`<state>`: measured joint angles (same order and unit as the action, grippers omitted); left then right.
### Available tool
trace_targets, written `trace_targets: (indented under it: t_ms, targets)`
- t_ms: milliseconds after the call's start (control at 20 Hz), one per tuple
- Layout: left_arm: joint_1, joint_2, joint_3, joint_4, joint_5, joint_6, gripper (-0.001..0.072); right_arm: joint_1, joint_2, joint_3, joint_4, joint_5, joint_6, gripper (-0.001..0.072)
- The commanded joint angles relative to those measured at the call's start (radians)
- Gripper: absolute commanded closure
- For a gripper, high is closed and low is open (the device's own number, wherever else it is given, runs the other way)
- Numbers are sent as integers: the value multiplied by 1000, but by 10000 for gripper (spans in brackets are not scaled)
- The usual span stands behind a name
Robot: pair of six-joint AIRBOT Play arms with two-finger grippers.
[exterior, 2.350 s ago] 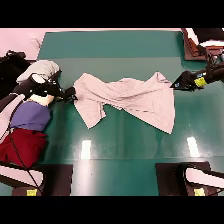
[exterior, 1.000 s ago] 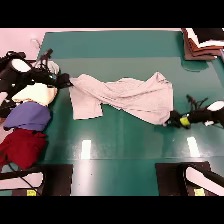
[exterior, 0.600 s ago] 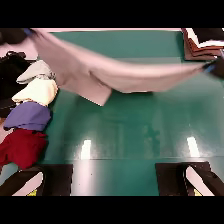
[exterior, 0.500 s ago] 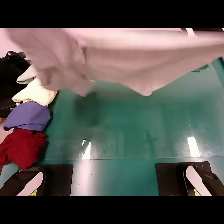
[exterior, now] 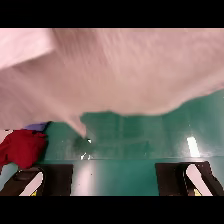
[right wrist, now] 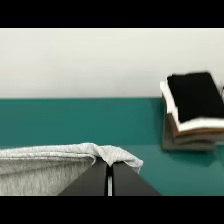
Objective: Fold the shirts.
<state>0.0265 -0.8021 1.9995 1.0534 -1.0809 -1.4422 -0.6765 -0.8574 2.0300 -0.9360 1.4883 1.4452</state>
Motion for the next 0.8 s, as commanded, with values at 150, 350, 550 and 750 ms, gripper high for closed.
trace_targets:
  t_ms: [150,350,550,750]
  targets:
    - [1,-219,-299,-22,-172,-46,685,192,-181,-282,-148,104,35,701]
    - [-16,-431,-479,-40,-192,-20,685,395,-381,-433,-429,148,57,700]
    - [-64,-671,-508,-40,-136,4,685,468,-627,-436,-426,123,57,700]
    - [-37,-785,-507,-52,47,3,686,478,-819,-275,-417,80,58,700]
